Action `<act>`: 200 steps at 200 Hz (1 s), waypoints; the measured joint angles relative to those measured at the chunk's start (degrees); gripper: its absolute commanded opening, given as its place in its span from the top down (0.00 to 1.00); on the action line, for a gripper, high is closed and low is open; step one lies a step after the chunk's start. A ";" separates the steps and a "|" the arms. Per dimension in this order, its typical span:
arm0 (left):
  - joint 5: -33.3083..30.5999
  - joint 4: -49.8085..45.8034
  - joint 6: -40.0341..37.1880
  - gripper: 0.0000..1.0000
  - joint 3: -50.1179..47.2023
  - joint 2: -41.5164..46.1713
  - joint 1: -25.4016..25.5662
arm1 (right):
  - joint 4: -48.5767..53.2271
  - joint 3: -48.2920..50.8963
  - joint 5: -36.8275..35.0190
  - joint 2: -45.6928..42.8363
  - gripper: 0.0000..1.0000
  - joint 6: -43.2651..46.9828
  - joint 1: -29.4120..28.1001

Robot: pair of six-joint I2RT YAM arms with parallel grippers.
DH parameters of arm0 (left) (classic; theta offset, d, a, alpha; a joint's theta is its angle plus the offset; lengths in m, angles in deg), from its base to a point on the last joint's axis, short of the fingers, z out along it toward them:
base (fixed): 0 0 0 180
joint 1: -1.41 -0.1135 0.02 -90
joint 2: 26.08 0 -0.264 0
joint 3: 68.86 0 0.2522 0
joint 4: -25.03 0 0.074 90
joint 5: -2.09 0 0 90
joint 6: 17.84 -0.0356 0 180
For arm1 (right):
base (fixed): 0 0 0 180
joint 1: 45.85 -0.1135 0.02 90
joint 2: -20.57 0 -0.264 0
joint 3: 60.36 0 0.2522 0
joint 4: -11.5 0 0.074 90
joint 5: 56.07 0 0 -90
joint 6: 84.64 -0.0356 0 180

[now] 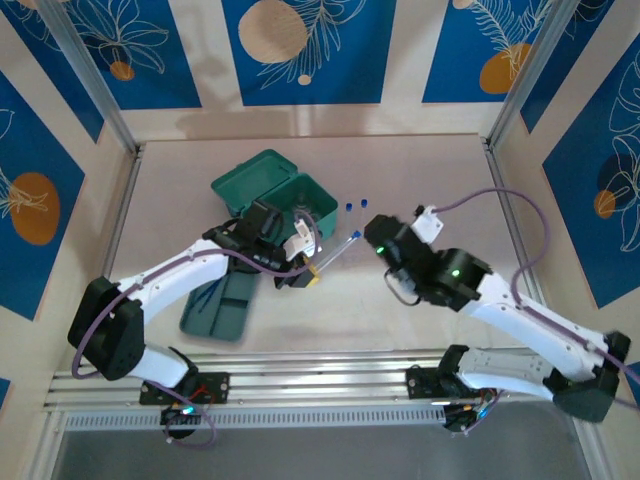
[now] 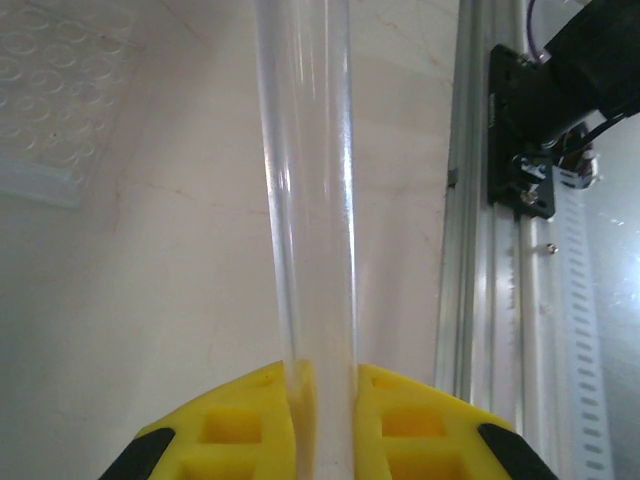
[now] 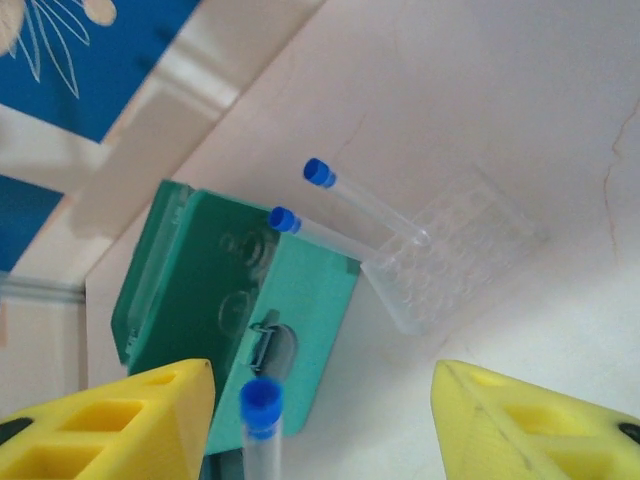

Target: Organize the chemistry lab equipment

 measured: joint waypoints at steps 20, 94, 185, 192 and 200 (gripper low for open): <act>-1.64 -0.20 -1.38 0.91 -0.46 0.26 0.00 | -1.29 0.42 14.62 -0.76 0.39 8.66 11.96; -4.57 -1.70 -4.72 0.90 -0.81 0.31 1.36 | -2.23 -0.96 47.17 7.98 0.42 26.29 19.47; -4.76 -2.60 -4.85 0.90 -0.81 0.31 1.62 | -6.08 2.91 59.69 9.68 0.46 30.29 22.14; -4.76 -2.60 -4.85 0.90 -0.81 0.31 1.62 | -6.34 3.30 60.37 9.84 0.46 30.51 22.40; -4.76 -2.60 -4.85 0.90 -0.81 0.31 1.62 | -6.75 3.76 61.20 10.16 0.46 30.56 22.75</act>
